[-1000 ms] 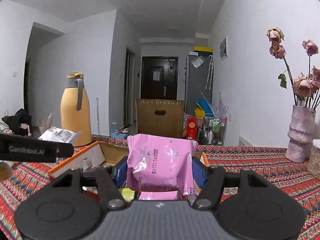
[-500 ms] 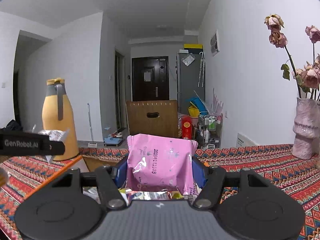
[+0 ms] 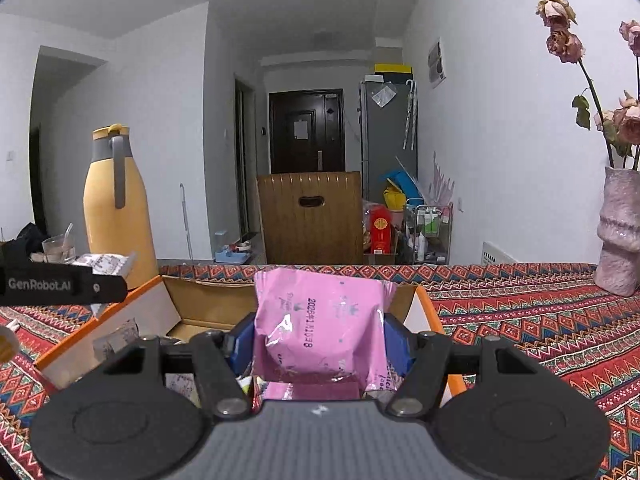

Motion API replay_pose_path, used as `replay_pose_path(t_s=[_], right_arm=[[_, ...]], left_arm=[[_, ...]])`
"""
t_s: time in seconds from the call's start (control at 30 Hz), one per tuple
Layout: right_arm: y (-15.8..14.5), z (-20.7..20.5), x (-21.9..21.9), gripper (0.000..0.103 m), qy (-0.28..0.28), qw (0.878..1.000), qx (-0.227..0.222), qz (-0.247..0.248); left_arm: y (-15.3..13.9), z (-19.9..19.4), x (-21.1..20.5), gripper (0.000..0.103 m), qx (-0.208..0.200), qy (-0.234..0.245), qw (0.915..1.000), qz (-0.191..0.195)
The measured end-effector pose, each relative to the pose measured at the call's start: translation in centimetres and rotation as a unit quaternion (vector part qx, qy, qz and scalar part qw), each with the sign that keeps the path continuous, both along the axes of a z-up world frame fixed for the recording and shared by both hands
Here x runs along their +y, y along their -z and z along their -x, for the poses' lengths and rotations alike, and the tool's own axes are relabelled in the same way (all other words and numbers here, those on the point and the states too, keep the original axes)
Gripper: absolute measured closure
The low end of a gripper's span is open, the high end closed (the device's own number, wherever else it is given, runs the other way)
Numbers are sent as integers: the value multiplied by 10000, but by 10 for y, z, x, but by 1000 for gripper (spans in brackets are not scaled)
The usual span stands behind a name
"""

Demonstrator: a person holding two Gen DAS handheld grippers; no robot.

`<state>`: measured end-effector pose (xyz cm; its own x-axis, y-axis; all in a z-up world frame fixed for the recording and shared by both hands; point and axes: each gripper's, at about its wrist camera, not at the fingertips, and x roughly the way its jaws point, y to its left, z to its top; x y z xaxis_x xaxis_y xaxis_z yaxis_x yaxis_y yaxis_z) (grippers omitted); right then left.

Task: Organize snacks
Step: 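Open both tools to drop the packets into the box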

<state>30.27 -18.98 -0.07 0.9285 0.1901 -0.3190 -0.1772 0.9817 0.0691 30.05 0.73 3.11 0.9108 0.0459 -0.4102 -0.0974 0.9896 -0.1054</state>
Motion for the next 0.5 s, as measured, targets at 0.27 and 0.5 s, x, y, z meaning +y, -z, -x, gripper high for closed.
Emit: replay_pose_path(t_s=[0.27,0.5], right_arm=[[2,-3,-1,0,193,9998,99,20],[5,-5,-7,0,283,9993,232,-107]], left_arm=[[4,-3,12,0,104,-161,9994,282],[7,-4,12,0,207,-219,9991,295]])
